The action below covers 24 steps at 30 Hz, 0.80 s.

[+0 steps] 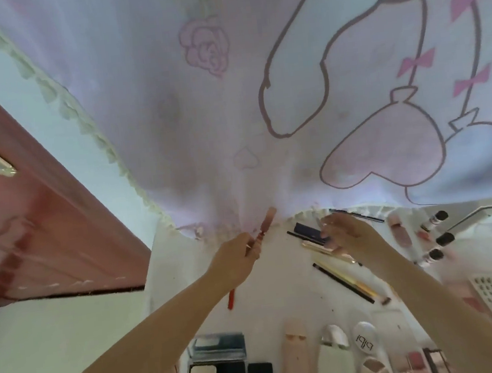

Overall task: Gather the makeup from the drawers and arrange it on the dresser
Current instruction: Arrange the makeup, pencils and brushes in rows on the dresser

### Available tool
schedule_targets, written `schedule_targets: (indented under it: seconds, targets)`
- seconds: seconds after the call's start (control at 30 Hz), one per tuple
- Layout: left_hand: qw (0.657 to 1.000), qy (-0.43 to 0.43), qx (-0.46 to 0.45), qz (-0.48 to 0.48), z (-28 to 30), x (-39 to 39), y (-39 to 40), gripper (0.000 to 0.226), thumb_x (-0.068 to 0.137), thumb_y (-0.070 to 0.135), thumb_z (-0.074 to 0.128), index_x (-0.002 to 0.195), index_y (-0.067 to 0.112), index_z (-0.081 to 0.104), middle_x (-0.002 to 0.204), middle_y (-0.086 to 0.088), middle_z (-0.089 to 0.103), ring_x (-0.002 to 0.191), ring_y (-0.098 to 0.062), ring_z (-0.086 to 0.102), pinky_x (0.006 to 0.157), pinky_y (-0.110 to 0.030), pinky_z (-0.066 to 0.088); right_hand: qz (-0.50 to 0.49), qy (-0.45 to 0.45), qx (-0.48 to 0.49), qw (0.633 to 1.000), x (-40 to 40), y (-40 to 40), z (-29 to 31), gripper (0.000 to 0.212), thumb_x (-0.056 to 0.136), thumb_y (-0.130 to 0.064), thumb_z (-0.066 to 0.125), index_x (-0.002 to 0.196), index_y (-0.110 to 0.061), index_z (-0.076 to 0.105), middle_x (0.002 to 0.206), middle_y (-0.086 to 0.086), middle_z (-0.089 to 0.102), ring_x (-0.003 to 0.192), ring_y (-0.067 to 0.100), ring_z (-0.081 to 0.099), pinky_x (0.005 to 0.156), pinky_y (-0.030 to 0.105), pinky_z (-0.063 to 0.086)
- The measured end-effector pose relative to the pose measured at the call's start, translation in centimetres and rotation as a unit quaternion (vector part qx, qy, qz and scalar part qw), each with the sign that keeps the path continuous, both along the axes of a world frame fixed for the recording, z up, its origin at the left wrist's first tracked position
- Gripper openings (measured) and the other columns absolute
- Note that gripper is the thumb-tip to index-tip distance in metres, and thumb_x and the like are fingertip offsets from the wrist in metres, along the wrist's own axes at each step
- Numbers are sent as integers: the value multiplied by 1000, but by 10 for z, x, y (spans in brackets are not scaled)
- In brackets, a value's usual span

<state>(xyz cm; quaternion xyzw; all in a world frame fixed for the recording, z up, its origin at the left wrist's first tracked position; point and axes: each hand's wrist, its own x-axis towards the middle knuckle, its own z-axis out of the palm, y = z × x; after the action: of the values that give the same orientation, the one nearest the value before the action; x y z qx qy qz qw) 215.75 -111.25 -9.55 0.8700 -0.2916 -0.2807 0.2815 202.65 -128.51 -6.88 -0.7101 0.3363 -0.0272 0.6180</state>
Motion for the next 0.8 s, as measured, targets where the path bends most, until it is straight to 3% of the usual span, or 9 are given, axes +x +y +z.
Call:
schedule_targets:
  seconds: [0.1,0.27,0.33,0.4,0.47,0.53,0.63,0.8]
  targets:
    - [996,-9,91,6,-38,2,-3,33,98,30,37,99,5,59,84,-8,56,74,-21,53,74,-32,49,-20,112,-1,993,-29,0,-32,12,92,-3,45,91,-7,56,77,6,57,64,15,52,49,11,44]
    - [984,1,179,16,-77,-7,-3,34,99,29,35,76,11,53,67,1,48,75,-21,56,77,-31,49,32,249,-53,967,-68,-5,-68,20,94,-12,45,104,-2,59,77,-3,59,66,7,56,58,14,45]
    - [980,-17,196,17,-83,-6,-4,35,99,25,34,93,3,60,73,-1,56,83,-24,61,72,-27,47,41,264,-73,961,-69,-11,-72,22,94,-12,45,107,-1,59,76,-4,58,65,5,55,59,16,45]
    - [977,-32,210,26,-84,-5,-5,34,98,24,34,103,1,60,96,-10,65,93,-25,63,71,-26,45,57,267,-113,955,-64,-18,-75,20,93,-13,45,104,-6,60,76,-6,58,68,6,57,61,19,45]
    - [973,-46,224,33,-86,-3,-7,33,98,23,35,107,2,58,107,-12,64,97,-25,62,72,-26,46,83,263,-176,945,-52,-24,-77,18,92,-15,46,99,-11,62,86,-1,63,85,15,61,69,22,43]
    - [969,-50,239,40,-85,-4,-9,32,97,23,36,108,2,58,109,-11,63,98,-24,62,74,-27,47,99,252,-225,936,-34,-30,-79,20,91,-17,48,101,-10,64,101,6,66,99,20,59,78,21,41]
    - [969,-39,237,58,-85,-6,-10,31,96,22,39,105,1,60,107,-12,64,97,-24,62,71,-25,45,126,230,-295,919,-3,-37,-83,24,91,-17,47,110,-9,61,111,8,64,104,22,58,88,25,43]
    - [965,-43,251,64,-78,-17,-4,33,95,30,42,111,4,54,112,-10,58,102,-24,59,80,-27,46,223,237,-428,843,43,-50,-93,38,95,-24,40,130,-11,41,129,8,49,121,24,42,101,29,34]
